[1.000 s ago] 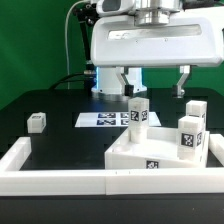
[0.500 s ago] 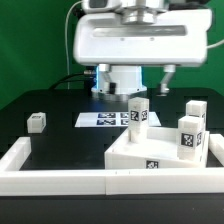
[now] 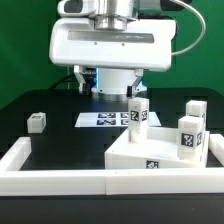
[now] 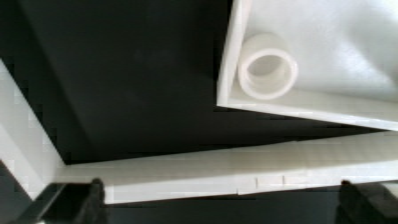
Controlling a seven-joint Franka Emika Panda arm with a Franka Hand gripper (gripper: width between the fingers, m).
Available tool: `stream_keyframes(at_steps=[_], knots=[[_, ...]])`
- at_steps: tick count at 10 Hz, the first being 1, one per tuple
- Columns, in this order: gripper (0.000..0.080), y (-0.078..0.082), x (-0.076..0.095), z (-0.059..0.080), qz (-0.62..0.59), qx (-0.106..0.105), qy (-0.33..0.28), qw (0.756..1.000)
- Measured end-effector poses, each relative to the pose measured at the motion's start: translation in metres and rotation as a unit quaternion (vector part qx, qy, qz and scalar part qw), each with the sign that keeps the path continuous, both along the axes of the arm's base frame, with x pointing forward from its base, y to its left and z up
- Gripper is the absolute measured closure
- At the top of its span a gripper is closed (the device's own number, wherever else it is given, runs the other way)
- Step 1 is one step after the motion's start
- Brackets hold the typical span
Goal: Assemble square table
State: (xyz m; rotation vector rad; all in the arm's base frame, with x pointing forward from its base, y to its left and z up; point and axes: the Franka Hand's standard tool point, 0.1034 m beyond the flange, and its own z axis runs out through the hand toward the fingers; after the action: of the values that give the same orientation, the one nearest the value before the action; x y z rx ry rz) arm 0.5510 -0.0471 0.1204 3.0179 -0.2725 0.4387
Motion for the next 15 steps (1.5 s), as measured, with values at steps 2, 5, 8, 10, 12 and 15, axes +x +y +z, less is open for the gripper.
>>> stream_keyframes(at_steps=[2,5,8,10,12,15], knots=[[0.015,-0.015,-0.001,0.0,-0.006,-0.003,0.001,1.0],[0.015,-0.04,-0.008,-0.001,-0.005,-0.011,0.003,1.0],[0.015,-0.077,-0.034,-0.001,0.069,-0.038,0.019,0.997],[0.015,-0.113,-0.045,0.001,0.131,-0.065,0.027,0.989],[0.015,-0.141,-0.057,0.0,0.135,-0.071,0.033,0.988],[0.015,-0.161,-0.062,0.0,0.119,-0.073,0.035,0.99]])
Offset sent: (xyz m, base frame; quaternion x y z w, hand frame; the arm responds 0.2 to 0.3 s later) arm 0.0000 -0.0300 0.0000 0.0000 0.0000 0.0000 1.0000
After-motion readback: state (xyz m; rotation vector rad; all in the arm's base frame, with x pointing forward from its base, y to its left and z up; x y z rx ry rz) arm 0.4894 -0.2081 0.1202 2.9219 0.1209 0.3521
